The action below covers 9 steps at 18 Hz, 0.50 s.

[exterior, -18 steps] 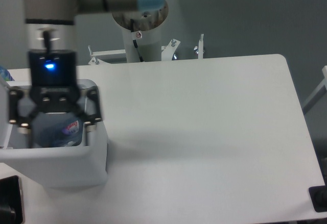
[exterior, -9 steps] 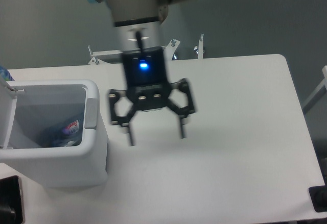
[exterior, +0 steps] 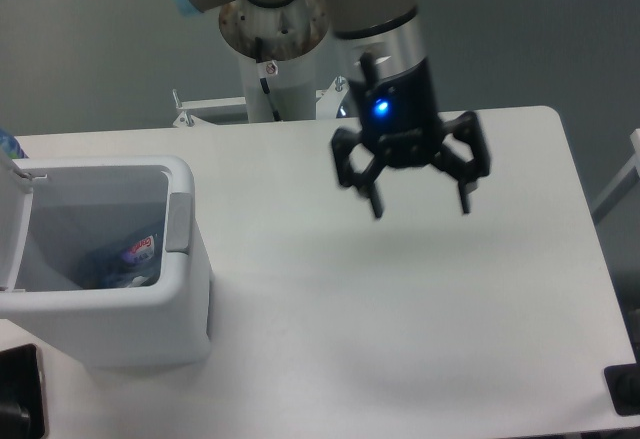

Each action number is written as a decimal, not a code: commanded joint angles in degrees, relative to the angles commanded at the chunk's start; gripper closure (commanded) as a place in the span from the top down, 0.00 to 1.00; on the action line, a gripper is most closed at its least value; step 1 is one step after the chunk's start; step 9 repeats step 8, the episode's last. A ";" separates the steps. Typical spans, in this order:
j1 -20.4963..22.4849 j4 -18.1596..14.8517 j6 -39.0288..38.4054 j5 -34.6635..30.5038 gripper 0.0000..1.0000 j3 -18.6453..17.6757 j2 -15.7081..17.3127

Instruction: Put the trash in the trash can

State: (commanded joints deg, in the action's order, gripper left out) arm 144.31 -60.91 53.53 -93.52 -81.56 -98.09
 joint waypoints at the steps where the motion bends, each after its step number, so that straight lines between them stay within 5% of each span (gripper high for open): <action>1: 0.27 0.00 0.00 0.00 1.00 -0.09 0.00; 9: 1.41 0.26 -0.26 0.44 1.00 -0.18 0.00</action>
